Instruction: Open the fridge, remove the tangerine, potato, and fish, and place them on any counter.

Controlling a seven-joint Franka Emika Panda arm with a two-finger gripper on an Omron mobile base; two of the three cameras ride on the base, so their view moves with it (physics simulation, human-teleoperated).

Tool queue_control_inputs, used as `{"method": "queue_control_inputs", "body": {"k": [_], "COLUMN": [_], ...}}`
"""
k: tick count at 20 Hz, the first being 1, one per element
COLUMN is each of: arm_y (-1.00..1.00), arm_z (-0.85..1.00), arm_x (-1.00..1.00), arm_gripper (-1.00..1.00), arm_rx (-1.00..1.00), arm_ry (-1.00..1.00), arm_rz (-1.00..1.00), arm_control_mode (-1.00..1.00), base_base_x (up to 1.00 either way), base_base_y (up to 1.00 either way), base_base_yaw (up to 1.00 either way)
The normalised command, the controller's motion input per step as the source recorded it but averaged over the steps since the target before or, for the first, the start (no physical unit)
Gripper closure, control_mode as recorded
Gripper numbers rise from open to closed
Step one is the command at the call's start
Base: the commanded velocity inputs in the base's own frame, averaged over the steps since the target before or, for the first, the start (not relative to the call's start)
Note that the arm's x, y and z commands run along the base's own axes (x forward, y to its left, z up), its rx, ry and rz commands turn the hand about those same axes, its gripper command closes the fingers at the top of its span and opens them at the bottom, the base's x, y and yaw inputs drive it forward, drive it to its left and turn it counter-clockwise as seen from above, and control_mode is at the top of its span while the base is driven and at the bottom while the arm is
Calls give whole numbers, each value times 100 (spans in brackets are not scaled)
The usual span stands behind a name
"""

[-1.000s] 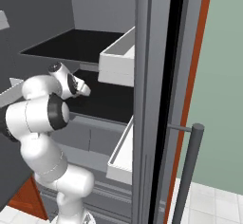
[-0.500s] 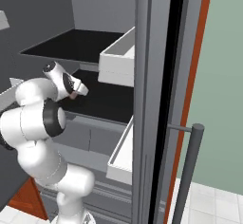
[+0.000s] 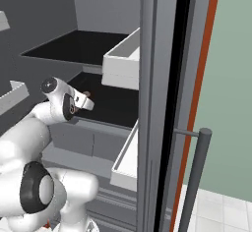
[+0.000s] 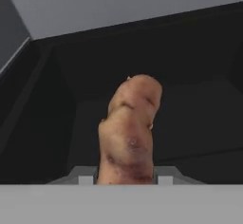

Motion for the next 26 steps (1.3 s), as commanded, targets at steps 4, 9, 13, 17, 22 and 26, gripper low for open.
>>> {"method": "queue_control_inputs", "body": {"k": [4,9,13,17,22,26], "arm_y": [-20,0,0,-1,-9,-3], "arm_z": [100,100,100,88,38,0], "arm_x": [-100,-100,-100,-97,-88,-27], "arm_gripper": [100,100,100,100,100,100], "arm_rx": [8,2,3,7,0,-3], "arm_ry": [-1,6,27,39,36,13], "arm_rz": [11,8,2,0,0,0], "arm_control_mode": [-100,-100,-100,-100,-100,-100], "base_base_x": [0,0,0,0,0,0], "base_base_y": [0,0,0,0,0,0], "base_base_yaw": [0,0,0,0,0,0]}}
